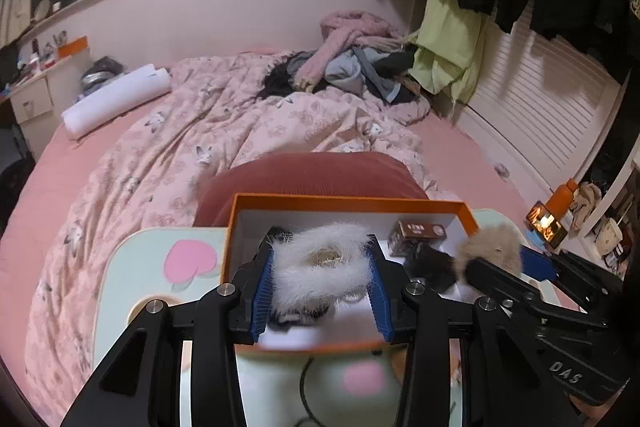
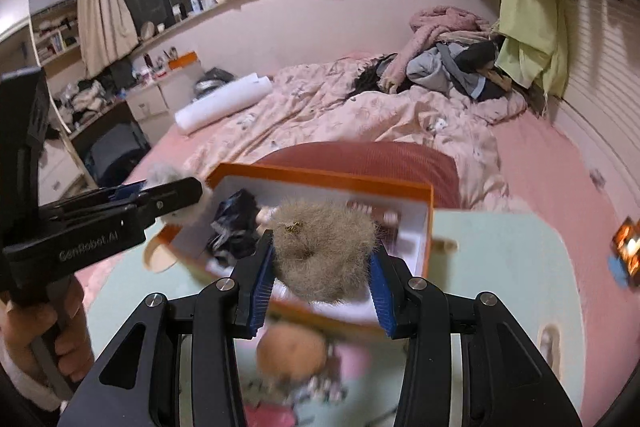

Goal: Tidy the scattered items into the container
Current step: 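Carry the fluffy ball and pom-pom into the orange box and open both grippers, then withdraw both grippers from the box back over the table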

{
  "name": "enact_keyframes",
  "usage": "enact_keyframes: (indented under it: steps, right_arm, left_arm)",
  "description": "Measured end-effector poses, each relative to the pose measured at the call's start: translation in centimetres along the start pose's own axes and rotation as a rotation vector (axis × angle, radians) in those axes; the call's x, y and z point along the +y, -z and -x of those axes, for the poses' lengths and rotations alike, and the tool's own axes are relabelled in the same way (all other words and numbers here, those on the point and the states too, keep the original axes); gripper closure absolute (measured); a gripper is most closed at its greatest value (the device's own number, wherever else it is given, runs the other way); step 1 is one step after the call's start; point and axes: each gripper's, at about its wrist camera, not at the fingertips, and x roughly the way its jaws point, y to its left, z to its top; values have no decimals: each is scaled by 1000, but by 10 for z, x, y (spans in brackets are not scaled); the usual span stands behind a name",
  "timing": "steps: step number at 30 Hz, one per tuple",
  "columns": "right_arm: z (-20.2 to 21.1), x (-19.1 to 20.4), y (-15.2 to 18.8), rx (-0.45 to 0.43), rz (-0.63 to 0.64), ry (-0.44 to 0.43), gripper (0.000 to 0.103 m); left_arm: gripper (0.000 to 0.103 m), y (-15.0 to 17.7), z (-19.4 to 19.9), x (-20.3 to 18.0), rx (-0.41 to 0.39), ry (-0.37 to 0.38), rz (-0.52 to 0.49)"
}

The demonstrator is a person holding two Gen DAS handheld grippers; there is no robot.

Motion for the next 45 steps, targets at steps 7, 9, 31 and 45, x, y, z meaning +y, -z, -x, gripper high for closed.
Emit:
enact_keyframes:
  steps: [7,9,31,45]
  right_arm:
    - [-52,-4,-6,83,-25,66,59]
    - [-64,-10,-3,105,-51,74,58]
    - [15,-15,45,41,-72,49,28]
    - [31,-4,139,148,-38,130,14]
  left_arm:
    - [62,7,-41,12,63,-29,35]
    - [60,7,-45,16,65,-53,36]
    - [0,80,36,0,9,-99,-73]
    - [0,167,29,8,130,-207,-20]
